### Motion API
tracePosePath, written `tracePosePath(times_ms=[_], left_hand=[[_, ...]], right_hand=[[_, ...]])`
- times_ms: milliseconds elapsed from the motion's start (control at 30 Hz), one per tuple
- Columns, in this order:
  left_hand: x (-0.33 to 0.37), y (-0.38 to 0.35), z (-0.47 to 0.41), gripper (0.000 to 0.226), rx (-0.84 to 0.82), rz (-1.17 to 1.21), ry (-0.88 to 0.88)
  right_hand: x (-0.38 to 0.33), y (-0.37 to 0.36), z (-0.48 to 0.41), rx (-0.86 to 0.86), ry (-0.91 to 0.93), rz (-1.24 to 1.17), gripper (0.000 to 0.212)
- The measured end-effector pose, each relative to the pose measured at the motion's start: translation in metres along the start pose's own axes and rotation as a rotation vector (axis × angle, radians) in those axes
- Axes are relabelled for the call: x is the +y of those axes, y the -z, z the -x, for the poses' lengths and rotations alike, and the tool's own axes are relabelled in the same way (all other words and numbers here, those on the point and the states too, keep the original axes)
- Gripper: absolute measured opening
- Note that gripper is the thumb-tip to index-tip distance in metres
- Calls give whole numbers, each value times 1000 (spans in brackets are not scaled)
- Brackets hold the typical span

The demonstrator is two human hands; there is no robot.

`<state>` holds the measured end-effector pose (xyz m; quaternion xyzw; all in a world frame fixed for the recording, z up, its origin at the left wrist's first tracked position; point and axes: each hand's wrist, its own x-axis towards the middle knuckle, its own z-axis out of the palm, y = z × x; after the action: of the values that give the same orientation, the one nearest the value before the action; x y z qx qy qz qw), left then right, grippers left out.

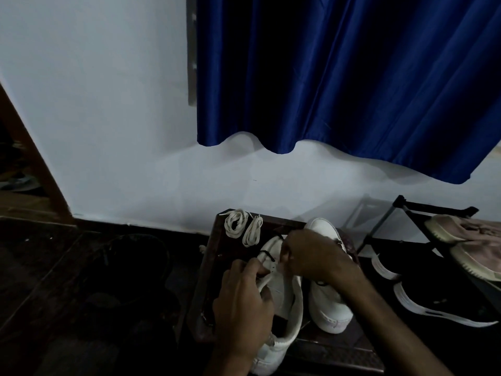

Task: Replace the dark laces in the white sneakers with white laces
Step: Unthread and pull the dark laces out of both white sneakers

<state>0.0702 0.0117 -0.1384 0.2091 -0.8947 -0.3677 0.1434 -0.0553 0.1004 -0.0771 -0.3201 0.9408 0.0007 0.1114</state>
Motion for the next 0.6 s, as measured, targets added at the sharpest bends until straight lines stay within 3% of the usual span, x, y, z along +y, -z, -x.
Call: tracePosePath(times_ms=[167, 300, 367, 433, 533, 600], left_hand=[[0, 1, -1, 25, -13, -6, 17], [0, 1, 0, 22, -9, -3, 11], [1, 1, 1, 20, -4, 4, 10], [2, 2, 1, 18, -2, 4, 21], [2, 2, 1, 16, 7, 13, 26], [1, 2, 1, 15, 12, 11, 24]], right_hand=[[-3, -15, 0, 108, -36, 148, 25], [-3, -8, 4, 1, -23, 217, 25], [-4, -1, 6, -51, 14, 160, 13], [2, 10, 11, -111, 52, -23, 18], [17, 38, 33, -242, 145, -603, 21], [31, 59, 53, -244, 219, -840, 17]])
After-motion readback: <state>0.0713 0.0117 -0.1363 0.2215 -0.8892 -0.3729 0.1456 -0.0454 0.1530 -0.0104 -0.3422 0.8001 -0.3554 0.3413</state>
